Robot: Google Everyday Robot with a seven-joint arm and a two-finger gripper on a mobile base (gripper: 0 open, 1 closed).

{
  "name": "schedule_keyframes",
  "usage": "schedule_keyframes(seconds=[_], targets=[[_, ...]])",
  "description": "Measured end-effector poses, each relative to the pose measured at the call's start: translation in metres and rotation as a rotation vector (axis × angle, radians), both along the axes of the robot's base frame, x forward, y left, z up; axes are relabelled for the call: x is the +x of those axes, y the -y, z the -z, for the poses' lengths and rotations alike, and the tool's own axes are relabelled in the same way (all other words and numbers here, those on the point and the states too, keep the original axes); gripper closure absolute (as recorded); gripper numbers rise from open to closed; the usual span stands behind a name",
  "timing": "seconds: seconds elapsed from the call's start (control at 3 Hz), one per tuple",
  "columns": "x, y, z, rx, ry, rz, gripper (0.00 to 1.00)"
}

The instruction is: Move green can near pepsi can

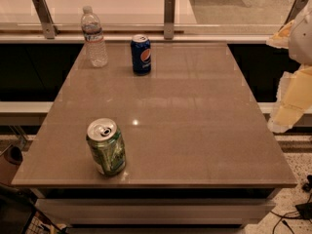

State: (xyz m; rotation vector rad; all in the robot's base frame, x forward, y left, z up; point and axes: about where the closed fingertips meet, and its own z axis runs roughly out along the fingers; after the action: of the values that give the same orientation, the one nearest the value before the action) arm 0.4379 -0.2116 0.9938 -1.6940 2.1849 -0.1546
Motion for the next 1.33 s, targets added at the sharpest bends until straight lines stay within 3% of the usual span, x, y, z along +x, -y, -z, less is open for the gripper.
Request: schedule_keyframes(seconds=[0.33,0.67,1.0,1.33], targets=[[0.0,0.0,0.0,0.0,0.0,0.0,0.0],[-0.002,-0.006,-0.003,0.048,0.019,0.007,0.0],[-0.007,-0.025,-0.003,0.16,0.042,0.006,0.0],[-0.01,-0.058,-0.005,0.303,0.066,-0.016,0.0]])
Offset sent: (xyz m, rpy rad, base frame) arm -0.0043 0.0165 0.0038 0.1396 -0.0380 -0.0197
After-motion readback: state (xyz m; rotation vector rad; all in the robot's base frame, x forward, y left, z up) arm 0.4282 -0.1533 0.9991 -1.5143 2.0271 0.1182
